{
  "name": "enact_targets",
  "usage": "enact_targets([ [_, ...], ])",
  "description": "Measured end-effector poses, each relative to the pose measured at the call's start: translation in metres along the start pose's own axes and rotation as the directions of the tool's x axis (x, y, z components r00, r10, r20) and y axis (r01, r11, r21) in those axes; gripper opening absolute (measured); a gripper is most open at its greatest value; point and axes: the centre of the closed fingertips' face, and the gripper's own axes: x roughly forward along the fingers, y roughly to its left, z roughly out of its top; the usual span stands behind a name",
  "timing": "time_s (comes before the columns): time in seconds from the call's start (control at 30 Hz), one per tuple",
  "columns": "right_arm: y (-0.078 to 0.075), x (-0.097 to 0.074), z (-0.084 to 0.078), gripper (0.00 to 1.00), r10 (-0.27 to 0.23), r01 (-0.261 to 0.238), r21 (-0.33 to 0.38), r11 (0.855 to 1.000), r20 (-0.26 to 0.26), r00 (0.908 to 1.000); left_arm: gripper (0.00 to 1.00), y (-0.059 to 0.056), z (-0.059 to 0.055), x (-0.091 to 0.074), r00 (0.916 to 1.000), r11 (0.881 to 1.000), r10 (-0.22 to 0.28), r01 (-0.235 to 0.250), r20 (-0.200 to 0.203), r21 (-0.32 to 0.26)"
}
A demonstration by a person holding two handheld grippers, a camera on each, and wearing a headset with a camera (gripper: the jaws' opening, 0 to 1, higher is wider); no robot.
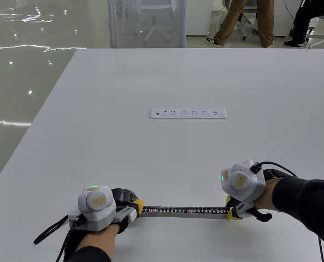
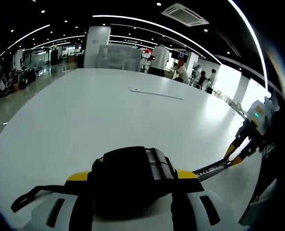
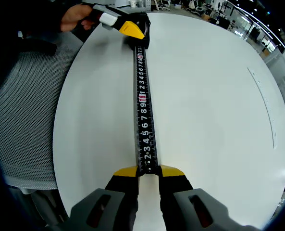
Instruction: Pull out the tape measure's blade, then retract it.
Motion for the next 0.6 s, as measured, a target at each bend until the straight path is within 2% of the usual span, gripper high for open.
enact_targets([
  [0.6, 0.0007, 0.0036, 0.0093, 0.12, 0.001, -0.001, 0.005, 1.0, 0.017, 0.9999, 0.62, -0.0005, -0.0006, 0.0003, 1.0, 1.0, -0.009, 0.009, -0.001, -0.006],
])
